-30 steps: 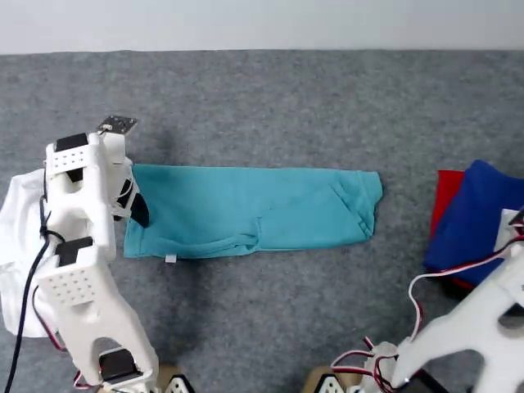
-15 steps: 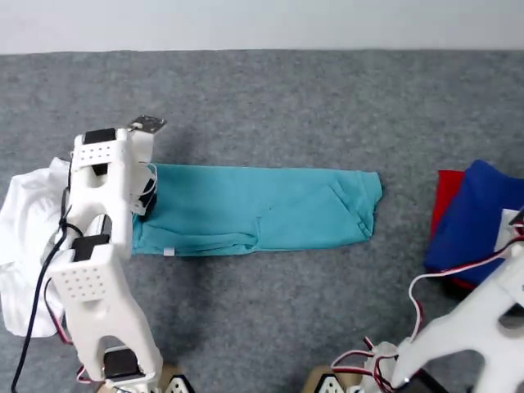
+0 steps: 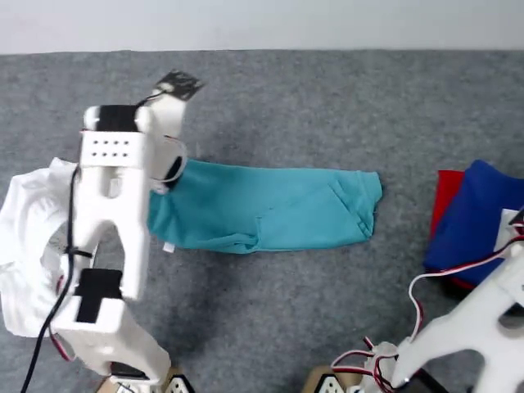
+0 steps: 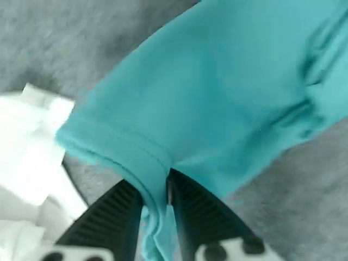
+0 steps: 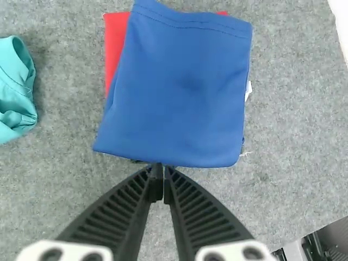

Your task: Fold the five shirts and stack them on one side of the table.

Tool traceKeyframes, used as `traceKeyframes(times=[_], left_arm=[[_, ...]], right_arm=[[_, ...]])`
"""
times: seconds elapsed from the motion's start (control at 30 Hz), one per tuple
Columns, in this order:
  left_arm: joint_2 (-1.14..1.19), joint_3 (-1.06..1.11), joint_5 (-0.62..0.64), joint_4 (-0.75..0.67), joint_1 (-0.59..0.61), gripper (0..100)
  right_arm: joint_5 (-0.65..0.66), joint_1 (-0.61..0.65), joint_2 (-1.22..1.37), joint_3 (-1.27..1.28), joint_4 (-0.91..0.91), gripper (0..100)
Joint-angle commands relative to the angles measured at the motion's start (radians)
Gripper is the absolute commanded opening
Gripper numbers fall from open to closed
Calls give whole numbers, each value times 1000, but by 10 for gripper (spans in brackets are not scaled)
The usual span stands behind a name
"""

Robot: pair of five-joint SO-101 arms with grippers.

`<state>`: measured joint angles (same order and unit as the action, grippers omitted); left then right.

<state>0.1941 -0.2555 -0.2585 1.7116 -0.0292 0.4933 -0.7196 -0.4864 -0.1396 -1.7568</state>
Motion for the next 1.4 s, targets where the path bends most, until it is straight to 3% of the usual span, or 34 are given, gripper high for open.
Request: traceKeyframes(times=[0.0, 0.53, 0.8, 1.07, 1.37], left_arm=[[-61, -122, 69, 41, -106, 6], [209, -493, 232, 41, -508, 7], [431, -792, 256, 40, -620, 8], [674, -1040, 258, 40, -657, 11], [733, -1228, 365, 43, -657, 225]], right_arm=[[11, -4, -19, -2, -36, 14], [11, -4, -24, -2, -36, 14], [11, -4, -24, 0, -36, 14], [11, -4, -25, 0, -38, 14], [11, -4, -27, 0, -39, 14]])
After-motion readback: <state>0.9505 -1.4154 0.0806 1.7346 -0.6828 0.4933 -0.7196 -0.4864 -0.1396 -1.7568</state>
